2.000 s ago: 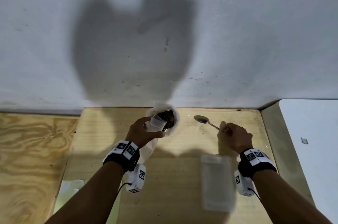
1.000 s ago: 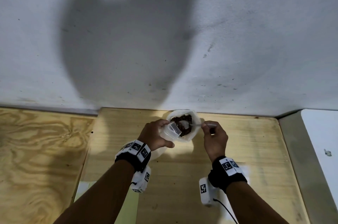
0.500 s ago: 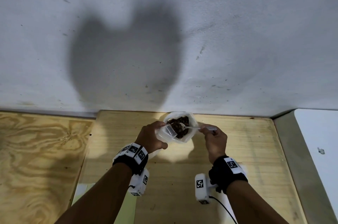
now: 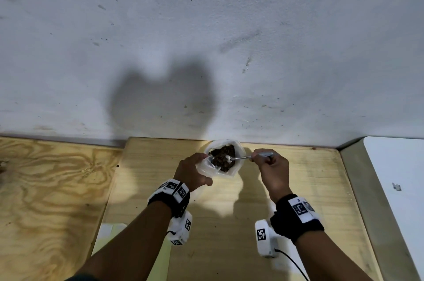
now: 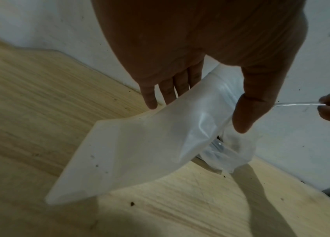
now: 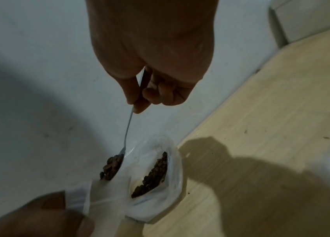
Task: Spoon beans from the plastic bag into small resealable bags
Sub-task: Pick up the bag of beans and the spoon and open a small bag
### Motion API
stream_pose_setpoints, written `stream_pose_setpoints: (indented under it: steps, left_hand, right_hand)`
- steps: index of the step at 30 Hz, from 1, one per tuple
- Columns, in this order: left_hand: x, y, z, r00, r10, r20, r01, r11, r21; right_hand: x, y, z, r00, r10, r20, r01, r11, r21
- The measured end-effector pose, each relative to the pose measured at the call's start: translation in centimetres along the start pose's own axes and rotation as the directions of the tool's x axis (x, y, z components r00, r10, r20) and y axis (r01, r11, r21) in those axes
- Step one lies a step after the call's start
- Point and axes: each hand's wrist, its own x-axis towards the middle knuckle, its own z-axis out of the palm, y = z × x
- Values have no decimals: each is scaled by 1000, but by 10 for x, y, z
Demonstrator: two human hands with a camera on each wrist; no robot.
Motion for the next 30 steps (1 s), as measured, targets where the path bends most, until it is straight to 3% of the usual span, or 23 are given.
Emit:
stream_pose_setpoints:
  steps: [6,10,12,18,23,30]
  left_hand:
    - [0,1,1,1000,-21,-1,21,1000,-14]
    - [2,5,-2,999,-39,-3,39,999,-22]
    - [2,7,-5,999,-34,0,34,999,3]
    - [8,9,-11,1000,-5,-8,5,1000,21]
    - [15,6,-12,1000,14,-5,-14,999,50]
    - [20,6,-11,999,49,15,-50,997,60]
  right_hand:
    - [-13,-7,21,963,-229,141,258,937,-236]
    - [-16,-16,23,921,-322,221,376,883,-280]
    - [-12,-18,19,928,-324,184,364,894,-261]
    - [8,-1,-2,956,-276,-97,246,938,-243]
    - [17,32,4,959,-249,-136,191,922,-338]
    - [19,51,32,972,-131,-194,88,972,-219]
